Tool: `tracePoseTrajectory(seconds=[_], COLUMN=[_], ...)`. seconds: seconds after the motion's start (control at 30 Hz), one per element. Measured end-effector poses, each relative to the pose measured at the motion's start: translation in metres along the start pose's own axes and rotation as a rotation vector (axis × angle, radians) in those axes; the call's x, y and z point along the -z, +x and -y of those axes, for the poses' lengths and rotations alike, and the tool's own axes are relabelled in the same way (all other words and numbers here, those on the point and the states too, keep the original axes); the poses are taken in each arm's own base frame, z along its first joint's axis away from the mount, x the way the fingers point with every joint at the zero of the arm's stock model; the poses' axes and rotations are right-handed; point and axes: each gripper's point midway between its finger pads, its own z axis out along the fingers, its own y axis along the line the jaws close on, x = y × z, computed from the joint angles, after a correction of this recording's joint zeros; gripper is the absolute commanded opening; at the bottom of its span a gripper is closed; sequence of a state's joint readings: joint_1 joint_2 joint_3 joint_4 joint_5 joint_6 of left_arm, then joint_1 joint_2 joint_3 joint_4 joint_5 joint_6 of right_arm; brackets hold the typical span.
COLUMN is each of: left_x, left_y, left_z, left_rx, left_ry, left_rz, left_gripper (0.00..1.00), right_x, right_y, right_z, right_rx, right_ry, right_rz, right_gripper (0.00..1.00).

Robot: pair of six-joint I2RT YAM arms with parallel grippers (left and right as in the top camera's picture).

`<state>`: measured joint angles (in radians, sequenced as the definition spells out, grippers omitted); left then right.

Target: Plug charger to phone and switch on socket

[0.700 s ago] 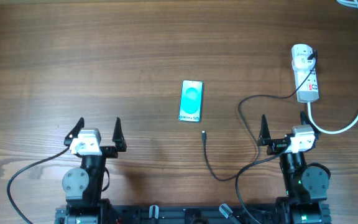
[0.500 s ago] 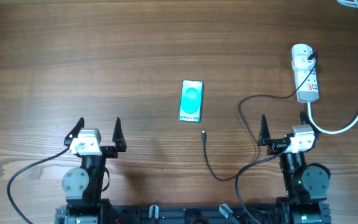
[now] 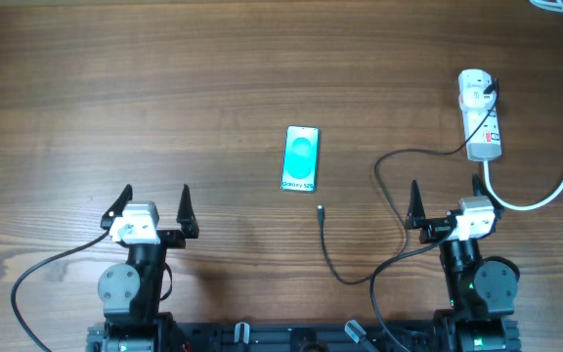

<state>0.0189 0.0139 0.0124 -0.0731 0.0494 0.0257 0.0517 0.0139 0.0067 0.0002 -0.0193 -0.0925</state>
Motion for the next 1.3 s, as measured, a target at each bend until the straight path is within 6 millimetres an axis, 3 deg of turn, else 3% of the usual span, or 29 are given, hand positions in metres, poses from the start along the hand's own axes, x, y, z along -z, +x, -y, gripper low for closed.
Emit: tracePoseTrajectory(seconds=[1.0,1.2,1.3], left_x=[0.000,0.002,0.008], left_y=[0.000,-0.004,-0.011], left_z=[0.000,0.027,0.051], left_rx=[0.001,0.106,0.114], left_ry=[0.002,0.154,0.300], left_rz=[0.000,0.005,0.027], left_gripper=[1.00,1.00,1.00], right_x=[0.000,0.000,0.000], right_y=[0.000,0.000,0.000], right_z=[0.000,0.000,0.000], right_rx=[0.000,0.000,0.000], right_ry=[0.000,0.000,0.000], right_rz=[0.000,0.000,0.000], right_gripper=[1.00,1.00,1.00])
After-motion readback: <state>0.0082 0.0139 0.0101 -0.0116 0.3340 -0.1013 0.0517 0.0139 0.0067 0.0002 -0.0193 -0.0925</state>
